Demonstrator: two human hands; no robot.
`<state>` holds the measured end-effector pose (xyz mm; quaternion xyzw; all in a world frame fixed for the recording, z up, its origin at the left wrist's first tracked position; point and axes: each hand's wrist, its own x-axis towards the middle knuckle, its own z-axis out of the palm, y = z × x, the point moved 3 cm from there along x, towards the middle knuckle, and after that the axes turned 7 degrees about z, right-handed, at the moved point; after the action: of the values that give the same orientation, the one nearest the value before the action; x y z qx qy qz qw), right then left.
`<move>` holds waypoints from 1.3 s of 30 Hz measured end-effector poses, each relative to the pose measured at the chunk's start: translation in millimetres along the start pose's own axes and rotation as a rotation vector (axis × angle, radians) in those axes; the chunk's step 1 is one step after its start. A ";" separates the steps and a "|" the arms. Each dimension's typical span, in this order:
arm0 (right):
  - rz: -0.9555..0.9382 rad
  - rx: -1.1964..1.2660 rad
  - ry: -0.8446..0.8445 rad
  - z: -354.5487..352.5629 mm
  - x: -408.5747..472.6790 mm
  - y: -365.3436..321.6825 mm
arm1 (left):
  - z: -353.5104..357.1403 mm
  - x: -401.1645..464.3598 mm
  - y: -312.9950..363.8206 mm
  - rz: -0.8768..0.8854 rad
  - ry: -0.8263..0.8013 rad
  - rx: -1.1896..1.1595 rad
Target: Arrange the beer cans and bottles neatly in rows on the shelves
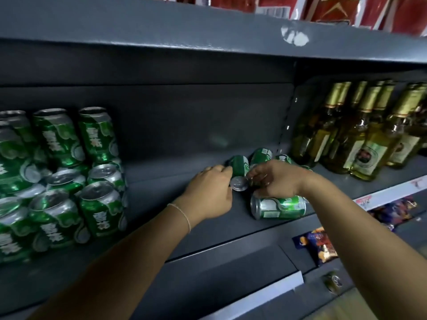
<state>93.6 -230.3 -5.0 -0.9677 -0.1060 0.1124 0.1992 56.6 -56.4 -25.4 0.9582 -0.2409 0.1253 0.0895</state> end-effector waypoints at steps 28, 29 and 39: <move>-0.141 0.556 0.189 0.5 8.4 -48.2 | -22.9 -32.1 -35.0 -0.308 -0.017 -0.149; -0.147 0.642 0.173 2.3 9.1 -55.5 | -26.1 -36.3 -37.7 -0.314 -0.010 -0.170; -0.136 1.118 -0.052 24.0 32.9 -126.9 | -58.1 -83.9 -58.9 -0.322 0.028 -0.371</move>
<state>98.4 -99.5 19.7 -0.7028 -0.0974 0.1623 0.6858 2.1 45.1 -0.4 0.9495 -0.1029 0.0764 0.2863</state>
